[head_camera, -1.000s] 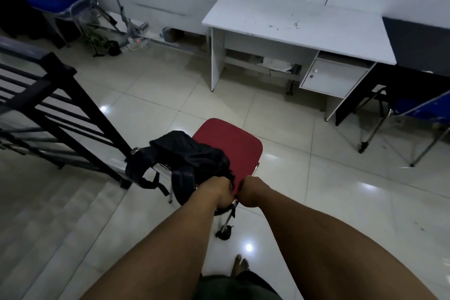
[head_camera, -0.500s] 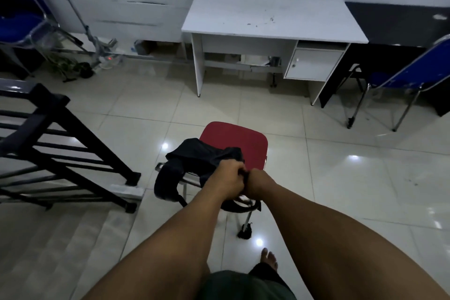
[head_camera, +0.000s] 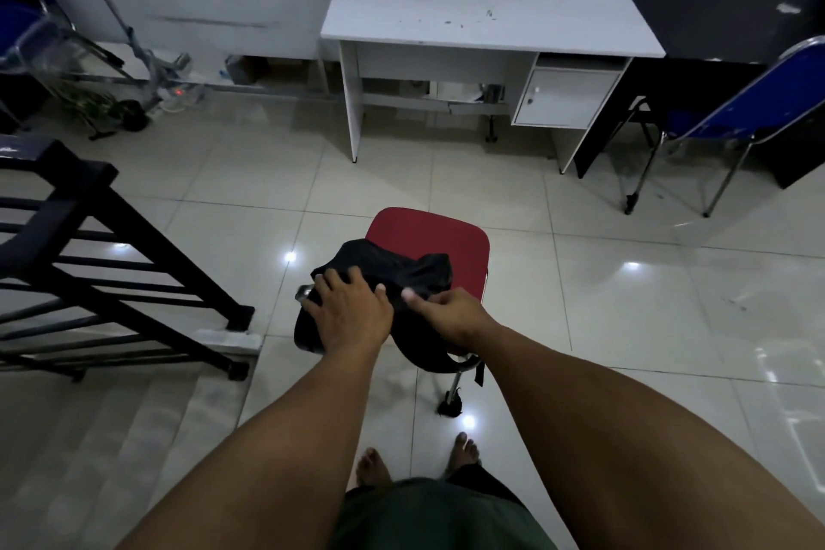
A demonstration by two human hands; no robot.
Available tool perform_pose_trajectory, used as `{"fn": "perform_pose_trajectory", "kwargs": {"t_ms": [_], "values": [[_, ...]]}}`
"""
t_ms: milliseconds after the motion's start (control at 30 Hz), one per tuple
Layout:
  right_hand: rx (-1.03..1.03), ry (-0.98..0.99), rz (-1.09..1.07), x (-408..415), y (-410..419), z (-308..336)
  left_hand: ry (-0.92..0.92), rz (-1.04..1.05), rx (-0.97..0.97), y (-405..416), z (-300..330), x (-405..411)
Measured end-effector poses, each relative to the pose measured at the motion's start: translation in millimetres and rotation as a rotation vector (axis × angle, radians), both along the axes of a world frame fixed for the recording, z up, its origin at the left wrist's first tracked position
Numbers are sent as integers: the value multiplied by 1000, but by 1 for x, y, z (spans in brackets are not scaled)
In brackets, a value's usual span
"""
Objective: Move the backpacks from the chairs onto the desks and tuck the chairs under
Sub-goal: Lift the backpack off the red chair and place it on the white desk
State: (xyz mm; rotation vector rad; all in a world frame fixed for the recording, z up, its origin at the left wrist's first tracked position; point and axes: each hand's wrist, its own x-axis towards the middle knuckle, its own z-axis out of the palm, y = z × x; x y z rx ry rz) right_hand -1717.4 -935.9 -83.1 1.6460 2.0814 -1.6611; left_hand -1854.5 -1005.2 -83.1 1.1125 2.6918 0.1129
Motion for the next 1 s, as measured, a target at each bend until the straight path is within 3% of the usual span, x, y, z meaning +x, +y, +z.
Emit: {"fn": "perform_pose_trajectory", "kwargs": {"t_ms": [267,500,767,900,1000], "values": [[-51,-101,158,2,21,-3,-9,15,-101,11,1,-18],[95,-260,352,7,47,1,-50,-33,-217,46,4,-35],[527,-495,420,5,93,18,-74,12,-19,79,5,-31],[510,-525,432,3,103,12,-85,18,37,93,8,-40],[448,-526,413,-2,109,3,-49,-87,38,106,8,-48]]}}
